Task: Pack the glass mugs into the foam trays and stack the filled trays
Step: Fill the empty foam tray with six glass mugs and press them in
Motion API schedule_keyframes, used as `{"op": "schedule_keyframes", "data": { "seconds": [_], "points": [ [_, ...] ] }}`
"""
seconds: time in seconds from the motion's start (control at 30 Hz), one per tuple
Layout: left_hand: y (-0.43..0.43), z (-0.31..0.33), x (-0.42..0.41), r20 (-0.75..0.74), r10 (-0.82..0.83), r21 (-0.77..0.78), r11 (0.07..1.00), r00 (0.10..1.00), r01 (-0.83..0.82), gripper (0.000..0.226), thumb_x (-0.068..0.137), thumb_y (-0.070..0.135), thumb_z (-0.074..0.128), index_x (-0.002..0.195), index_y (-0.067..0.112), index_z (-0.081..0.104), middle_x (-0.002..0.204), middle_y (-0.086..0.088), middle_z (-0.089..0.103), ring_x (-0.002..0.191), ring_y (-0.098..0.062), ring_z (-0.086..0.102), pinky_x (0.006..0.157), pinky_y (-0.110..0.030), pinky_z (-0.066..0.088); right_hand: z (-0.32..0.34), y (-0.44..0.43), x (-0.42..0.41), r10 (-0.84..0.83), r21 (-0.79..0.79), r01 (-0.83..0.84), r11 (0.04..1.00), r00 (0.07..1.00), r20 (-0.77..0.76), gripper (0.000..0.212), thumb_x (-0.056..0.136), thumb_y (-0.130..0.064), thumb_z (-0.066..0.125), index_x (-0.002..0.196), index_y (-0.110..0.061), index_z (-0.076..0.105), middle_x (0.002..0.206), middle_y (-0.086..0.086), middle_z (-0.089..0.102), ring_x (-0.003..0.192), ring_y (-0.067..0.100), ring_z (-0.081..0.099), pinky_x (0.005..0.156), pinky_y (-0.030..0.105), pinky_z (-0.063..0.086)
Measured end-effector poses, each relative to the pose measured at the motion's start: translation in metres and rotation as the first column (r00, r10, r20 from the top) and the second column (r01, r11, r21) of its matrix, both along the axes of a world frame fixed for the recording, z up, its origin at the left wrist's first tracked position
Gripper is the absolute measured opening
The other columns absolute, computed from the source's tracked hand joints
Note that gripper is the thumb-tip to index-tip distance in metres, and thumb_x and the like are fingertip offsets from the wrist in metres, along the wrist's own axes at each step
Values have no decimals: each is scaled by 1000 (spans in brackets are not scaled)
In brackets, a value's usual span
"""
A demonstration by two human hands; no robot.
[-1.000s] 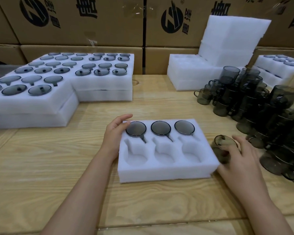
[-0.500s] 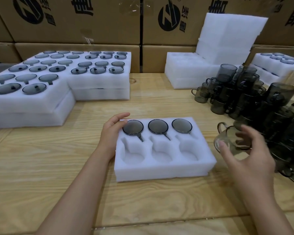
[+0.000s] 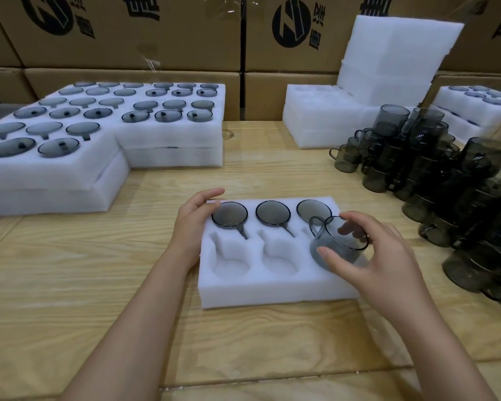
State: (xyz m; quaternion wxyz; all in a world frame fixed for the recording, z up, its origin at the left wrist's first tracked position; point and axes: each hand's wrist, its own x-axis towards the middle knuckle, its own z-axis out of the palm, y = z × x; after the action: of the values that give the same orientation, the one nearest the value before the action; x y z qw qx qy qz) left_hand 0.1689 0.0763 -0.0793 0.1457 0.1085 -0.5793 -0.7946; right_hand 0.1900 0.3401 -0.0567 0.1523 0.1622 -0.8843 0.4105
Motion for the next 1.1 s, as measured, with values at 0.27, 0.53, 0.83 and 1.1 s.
{"op": "schedule_keyframes", "data": {
  "seconds": [0.27,0.53,0.83,1.1],
  "points": [
    [-2,-3,-2,15,10,-16,1000,1000,-10,27,90,-4,48,103,11,66,68,0,69,60,-13,65,53,-19,50,12,4,-6,131,173,-145,974,987,89,55,70,-38,72,121,-34,52,103,-26,53,101,-9,43,81,-2,27],
    [-5,6,4,-18,66,-372,926,998,-68,34,89,-6,48,105,18,66,94,5,72,90,-11,66,78,-25,51,15,5,-3,70,284,-100,954,991,114,65,71,-50,70,131,-38,45,111,-27,44,95,-10,33,74,-3,25],
    [88,48,49,29,-436,-994,84,900,73,49,97,37,32,136,13,50,136,-1,56,125,-17,47,108,-29,26,19,9,-12,182,-18,-186,982,934,306,64,64,-72,48,119,-39,56,127,-36,47,123,-12,39,97,12,31],
    [99,16,59,-16,-359,-851,-485,933,-201,66,92,55,31,131,9,59,134,-9,58,127,-19,53,109,-34,39,-3,-13,-48,171,-5,-183,983,908,382,47,101,-35,32,146,-24,30,157,-12,7,139,-3,7,109,16,6]
  ]
}}
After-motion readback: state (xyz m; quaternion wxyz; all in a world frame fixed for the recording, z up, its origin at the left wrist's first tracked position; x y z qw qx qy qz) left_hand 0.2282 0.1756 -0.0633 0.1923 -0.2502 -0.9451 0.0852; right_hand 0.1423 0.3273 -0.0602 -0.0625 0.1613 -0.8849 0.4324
